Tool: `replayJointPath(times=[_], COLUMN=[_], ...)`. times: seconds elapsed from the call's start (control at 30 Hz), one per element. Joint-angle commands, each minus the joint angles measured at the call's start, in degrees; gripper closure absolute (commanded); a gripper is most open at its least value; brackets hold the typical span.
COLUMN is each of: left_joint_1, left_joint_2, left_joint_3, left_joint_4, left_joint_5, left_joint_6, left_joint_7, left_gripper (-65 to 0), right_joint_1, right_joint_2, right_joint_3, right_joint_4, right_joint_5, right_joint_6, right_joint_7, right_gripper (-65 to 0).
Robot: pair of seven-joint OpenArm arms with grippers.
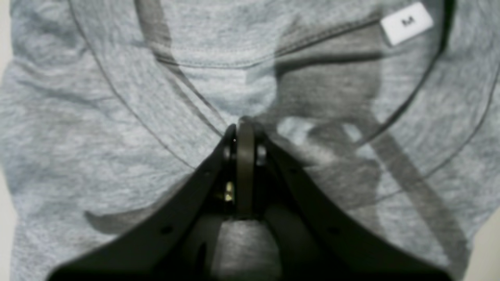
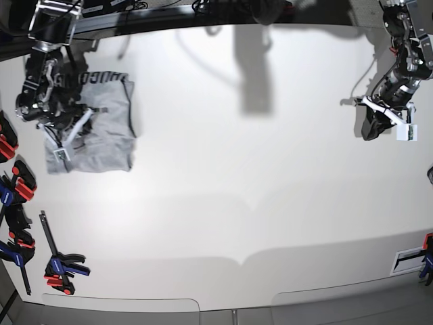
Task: Fold the T-shirt properly
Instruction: 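Drag the folded shirt with the right gripper toward the clamps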
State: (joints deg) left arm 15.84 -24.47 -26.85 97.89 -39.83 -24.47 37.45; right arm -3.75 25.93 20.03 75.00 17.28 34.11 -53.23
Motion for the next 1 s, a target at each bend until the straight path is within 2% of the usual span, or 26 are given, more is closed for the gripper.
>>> replayJointPath(times=[0.0, 0.17, 0.27, 0.63, 0.8, 0.97], left_joint_1=[-0.44, -0.44, -0.44, -0.44, -0.44, -0.44], left_joint_2=[-0.94, -0.96, -0.94, -0.96, -0.96, -0.96], left_joint_3=[-0.44, -0.44, -0.44, -0.44, -0.44, -0.44], left_joint_4=[1.01, 1.01, 1.01, 1.01, 1.01, 1.01], left_joint_5=[-0.79, -0.79, -0.79, -0.79, -0.79, -0.79], left_joint_6=[-0.42, -0.42, -0.42, -0.42, -0.42, -0.42], left_joint_7=[-1.46, -1.46, -1.49, -1.51, -1.51, -1.51], left_gripper=[0.0, 0.0, 0.0, 0.0, 0.0, 0.0], right_joint_1=[-0.44, -0.39, -0.37, 2.64, 7.98, 10.54], right_joint_2=[1.92, 6.36, 7.72, 8.04, 8.35, 8.33], right_joint_3=[0.26, 0.26, 0.26, 0.26, 0.28, 0.26], right_joint_4=[-0.35, -0.35, -0.35, -0.33, 0.24, 5.44], right_joint_5=[-4.63, -4.61, -4.57, 3.41, 5.55, 16.35], right_joint_6=[-1.05, -1.07, -1.07, -1.09, -1.09, -1.05], right_joint_7=[-4.11, -2.05, -1.6, -1.64, -4.81, -10.58], right_gripper=[0.0, 0.0, 0.0, 0.0, 0.0, 0.0])
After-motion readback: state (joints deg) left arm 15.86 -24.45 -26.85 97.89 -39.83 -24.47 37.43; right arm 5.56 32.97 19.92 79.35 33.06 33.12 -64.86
